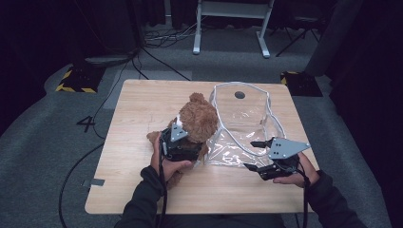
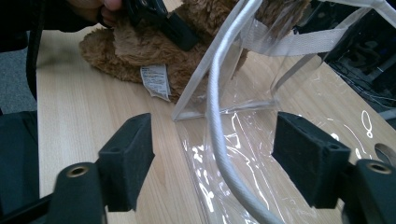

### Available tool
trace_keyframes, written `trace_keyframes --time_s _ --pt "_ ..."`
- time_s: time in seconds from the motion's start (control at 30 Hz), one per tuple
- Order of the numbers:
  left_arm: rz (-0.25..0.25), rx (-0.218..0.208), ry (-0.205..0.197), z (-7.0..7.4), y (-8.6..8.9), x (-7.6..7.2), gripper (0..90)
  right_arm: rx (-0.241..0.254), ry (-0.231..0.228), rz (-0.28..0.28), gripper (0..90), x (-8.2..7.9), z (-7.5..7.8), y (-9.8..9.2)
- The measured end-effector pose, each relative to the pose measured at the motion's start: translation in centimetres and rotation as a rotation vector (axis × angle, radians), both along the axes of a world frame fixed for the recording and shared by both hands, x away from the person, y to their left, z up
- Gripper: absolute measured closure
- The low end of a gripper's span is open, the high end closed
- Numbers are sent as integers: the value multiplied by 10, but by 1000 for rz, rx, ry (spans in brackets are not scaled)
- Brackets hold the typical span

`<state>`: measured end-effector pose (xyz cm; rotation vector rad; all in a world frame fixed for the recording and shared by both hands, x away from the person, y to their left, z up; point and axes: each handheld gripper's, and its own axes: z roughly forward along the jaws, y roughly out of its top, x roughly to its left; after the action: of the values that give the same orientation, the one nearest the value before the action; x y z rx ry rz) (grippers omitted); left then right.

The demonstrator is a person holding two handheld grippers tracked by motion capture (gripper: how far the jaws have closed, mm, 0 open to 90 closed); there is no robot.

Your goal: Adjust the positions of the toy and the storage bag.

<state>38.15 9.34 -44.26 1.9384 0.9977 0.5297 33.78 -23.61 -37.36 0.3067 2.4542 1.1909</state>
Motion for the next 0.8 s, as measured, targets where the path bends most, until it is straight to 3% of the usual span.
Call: trace_keyframes --time_s 0.3,0.43,0.63,0.7,0.8 --pt "-15 34 -1 -2 5 1 358 40 -12 -37 256 -3 10 -16" --pt "-14 54 -9 -2 8 -2 448 71 -34 -64 256 -7 26 -34" --pt "-34 55 -22 -3 14 -7 502 124 -56 -203 275 6 54 -63" --pt "-43 48 -27 -3 17 -9 511 133 -39 -259 275 16 61 -69" --pt "-45 44 -29 -4 21 -12 511 107 -11 -345 257 37 67 -72"
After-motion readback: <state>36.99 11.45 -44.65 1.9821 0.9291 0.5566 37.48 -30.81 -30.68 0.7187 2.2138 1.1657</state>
